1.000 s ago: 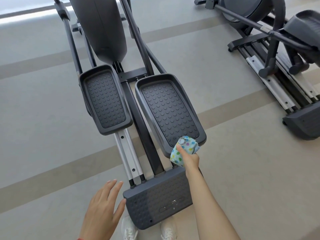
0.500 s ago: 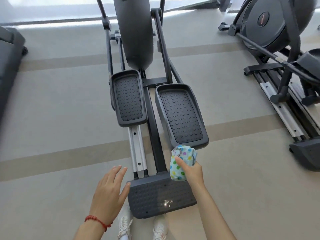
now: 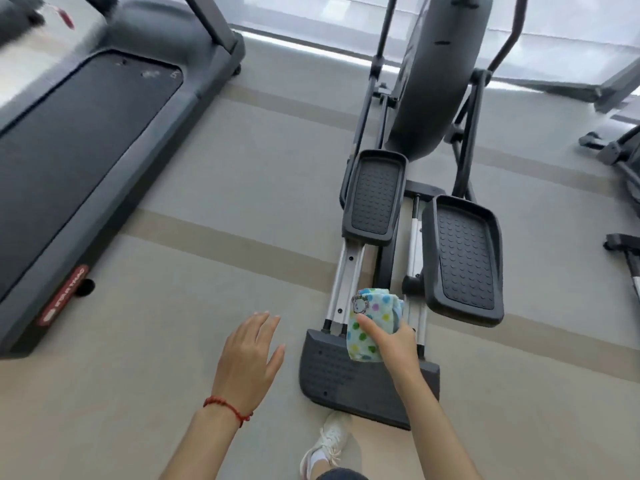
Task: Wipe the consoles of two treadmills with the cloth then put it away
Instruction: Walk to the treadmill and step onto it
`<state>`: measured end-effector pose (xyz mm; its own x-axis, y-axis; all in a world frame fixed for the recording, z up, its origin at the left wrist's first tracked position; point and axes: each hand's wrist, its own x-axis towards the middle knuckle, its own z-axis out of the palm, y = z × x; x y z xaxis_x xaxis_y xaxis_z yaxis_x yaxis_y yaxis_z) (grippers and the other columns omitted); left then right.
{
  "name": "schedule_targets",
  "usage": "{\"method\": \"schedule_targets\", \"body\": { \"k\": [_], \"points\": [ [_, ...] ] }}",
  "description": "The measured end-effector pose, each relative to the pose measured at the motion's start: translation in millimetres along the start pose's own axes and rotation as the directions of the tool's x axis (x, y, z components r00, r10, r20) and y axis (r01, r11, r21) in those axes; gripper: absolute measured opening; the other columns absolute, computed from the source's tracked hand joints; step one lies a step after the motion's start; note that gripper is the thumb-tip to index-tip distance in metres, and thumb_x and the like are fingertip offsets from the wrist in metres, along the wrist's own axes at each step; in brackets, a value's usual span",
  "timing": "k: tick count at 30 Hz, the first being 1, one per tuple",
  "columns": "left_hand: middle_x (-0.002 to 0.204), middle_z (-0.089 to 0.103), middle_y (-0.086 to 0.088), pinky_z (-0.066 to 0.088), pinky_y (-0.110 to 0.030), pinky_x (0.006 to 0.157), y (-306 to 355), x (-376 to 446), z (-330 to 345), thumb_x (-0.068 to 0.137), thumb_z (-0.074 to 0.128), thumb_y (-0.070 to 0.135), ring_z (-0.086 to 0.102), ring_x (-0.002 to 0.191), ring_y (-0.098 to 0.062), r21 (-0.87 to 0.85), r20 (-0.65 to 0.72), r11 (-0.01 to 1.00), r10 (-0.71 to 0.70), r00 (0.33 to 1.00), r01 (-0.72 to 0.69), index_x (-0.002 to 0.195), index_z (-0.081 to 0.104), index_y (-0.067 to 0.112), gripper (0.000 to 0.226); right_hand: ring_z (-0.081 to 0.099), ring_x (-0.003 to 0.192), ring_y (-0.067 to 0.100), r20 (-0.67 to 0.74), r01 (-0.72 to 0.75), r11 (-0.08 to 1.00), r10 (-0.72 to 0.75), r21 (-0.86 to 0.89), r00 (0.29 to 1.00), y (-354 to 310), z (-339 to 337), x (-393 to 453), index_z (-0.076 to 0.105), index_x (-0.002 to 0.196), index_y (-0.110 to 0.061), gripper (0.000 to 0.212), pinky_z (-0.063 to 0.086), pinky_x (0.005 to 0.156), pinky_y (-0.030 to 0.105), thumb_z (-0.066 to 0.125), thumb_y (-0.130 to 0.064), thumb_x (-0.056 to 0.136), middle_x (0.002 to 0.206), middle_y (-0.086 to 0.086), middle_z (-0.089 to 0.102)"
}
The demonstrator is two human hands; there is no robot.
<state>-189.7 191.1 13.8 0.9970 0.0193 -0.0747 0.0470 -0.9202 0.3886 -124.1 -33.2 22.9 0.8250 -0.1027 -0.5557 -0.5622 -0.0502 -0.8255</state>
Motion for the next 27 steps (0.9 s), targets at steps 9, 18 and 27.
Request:
{"method": "schedule_targets", "body": {
  "k": [9,18,27],
  "points": [
    [0.111,0.065,-0.013,0.036,-0.031,0.094,-132.0,-133.2,-55.6,0.101,0.011,0.046,0.059,0.104,-0.029,-0.064,-0.137,0.971,-0.238,0.961,0.232,0.111,0.064,0.005,0.068,0.068,0.079,0.015,0.261,0.078,0.99,-0.044,-0.121,0.964,27.2,172.3,-100.9,0.063,0.094,-0.018,0.017,0.057,0.06,0.023,0.071,-0.022,0.079,0.089,0.002,0.07],
    [0.111,0.063,-0.016,0.032,-0.034,0.093,-259.6,-285.2,-115.0,0.101,0.011,0.044,0.048,0.109,-0.025,-0.1,-0.285,0.872,-0.487,0.825,0.48,0.114,0.053,0.007,0.058,0.068,0.069,0.009,0.541,0.142,0.936,0.059,-0.322,0.839,70.2,347.3,-220.3,0.065,0.085,-0.019,0.01,0.054,0.053,0.02,0.072,-0.022,0.079,0.08,-0.001,0.07],
    [0.111,0.064,-0.017,0.052,-0.045,0.083,-329.5,-385.7,-140.9,0.1,0.013,0.04,0.06,0.104,-0.034,-0.105,-0.301,0.629,-0.758,0.578,0.77,0.108,0.067,0.002,0.066,0.067,0.074,0.007,0.747,0.327,0.838,0.135,-0.437,0.651,81.3,471.7,-288.8,0.064,0.093,-0.019,0.015,0.05,0.053,0.015,0.07,-0.026,0.081,0.084,-0.001,0.07]
  ]
}}
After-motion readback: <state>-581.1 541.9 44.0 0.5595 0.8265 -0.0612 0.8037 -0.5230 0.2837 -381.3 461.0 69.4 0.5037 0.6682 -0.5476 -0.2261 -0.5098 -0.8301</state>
